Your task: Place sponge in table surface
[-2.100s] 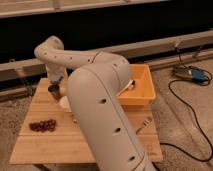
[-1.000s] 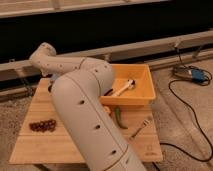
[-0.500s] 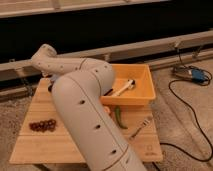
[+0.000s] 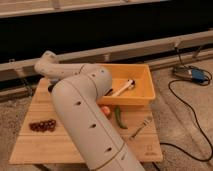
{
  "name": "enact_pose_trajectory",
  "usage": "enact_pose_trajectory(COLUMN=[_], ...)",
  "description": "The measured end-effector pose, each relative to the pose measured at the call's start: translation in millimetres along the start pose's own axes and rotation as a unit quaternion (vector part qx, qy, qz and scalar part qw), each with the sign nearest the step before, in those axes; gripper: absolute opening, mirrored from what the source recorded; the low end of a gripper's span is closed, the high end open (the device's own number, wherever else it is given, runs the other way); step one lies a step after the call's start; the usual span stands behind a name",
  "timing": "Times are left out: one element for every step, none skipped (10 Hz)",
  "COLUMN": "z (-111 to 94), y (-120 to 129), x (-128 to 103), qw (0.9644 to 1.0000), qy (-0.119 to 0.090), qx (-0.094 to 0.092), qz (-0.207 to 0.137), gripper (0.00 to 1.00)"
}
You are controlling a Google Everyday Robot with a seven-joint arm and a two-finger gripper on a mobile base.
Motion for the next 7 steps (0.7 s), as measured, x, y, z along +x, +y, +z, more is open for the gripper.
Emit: enact_pose_trajectory(z=[4.3, 7.2, 9.3, 13.5, 17.5, 21.6, 26.4], y=[0.4, 1.5, 3.0, 5.1, 6.6, 8.0, 10.9], x=[-4.4, -8.1, -11.1, -12.8, -12.1, -10.8, -8.1], qw=[1.0, 1.0, 1.0, 0.9999, 0.9998, 0.9997, 0.9995], qy=[-0.002, -0.002, -0.001, 0.001, 0.004, 0.007, 0.011], qx=[0.001, 0.002, 0.002, 0.002, 0.003, 0.004, 0.005], qz=[-0.001, -0.004, -0.007, -0.013, -0.017, -0.022, -0.028], gripper=[0.65, 0.65, 0.65, 0.65, 0.65, 0.65, 0.65])
